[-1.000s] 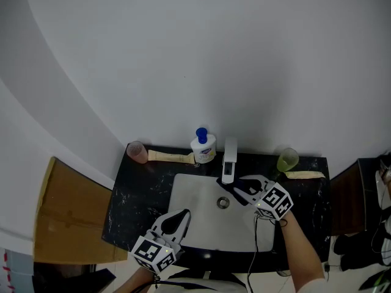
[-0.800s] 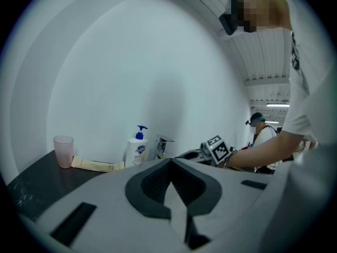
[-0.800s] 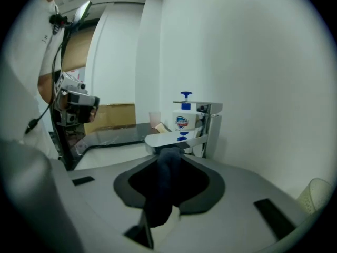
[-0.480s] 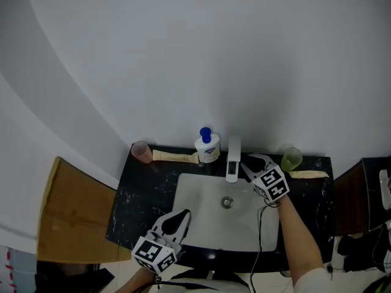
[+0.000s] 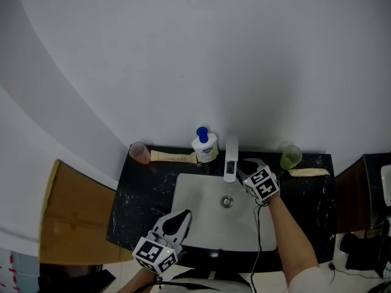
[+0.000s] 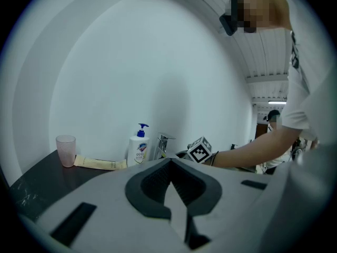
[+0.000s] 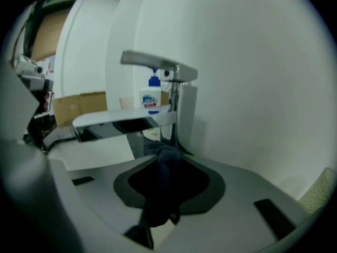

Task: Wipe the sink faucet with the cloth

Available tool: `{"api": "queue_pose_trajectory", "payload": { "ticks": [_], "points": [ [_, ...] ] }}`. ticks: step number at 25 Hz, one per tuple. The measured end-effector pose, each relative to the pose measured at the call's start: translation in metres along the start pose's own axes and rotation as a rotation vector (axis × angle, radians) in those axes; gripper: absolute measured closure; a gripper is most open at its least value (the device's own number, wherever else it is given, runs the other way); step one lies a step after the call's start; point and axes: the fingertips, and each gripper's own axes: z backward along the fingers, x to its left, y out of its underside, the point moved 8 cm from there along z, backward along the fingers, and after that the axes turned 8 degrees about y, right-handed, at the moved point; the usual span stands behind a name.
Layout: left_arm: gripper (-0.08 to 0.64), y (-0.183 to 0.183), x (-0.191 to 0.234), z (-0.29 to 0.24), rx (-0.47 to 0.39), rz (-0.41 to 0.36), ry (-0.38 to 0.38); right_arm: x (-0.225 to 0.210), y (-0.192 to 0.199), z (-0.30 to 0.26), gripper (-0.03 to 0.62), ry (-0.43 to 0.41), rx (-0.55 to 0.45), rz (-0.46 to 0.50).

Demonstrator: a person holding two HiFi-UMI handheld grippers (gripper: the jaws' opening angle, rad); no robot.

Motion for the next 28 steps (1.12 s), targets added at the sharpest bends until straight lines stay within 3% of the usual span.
{"api": "queue_pose_trajectory", "payload": {
  "ticks": [4, 11, 14, 18, 23, 28],
  "points": [
    [0.558, -0.001, 0.0, -0.002, 0.001, 0.002, -0.002, 0.003, 0.004, -0.005, 0.489, -0.007, 0.054, 0.002],
    [0.558, 0.001, 0.001, -0.005, -0.013, 0.0, 0.008, -0.005, -0.022, 0.025, 0.489, 0.017, -0.125, 0.033],
    [0.558, -0.001, 0.0, -0.005, -0.006, 0.001, 0.002, -0.01, -0.024, 0.031, 0.489, 0.015, -0.151, 0.034],
    [0.558, 0.004, 0.002, -0.002, -0.009, -0.002, 0.001, -0.007, -0.016, 0.02, 0.489, -0.008, -0.132, -0.006],
    [0.558, 0.0, 0.004, 0.004, 0.0, -0.005, -0.024, 0.005, 0.004, -0.002, 0.489, -0.027, -0.034, 0.005],
    [0.558, -0.007, 0.004, 0.006, 0.013, -0.006, -0.045, 0.006, 0.005, -0.003, 0.489, -0.025, -0.034, 0.003]
  ]
}}
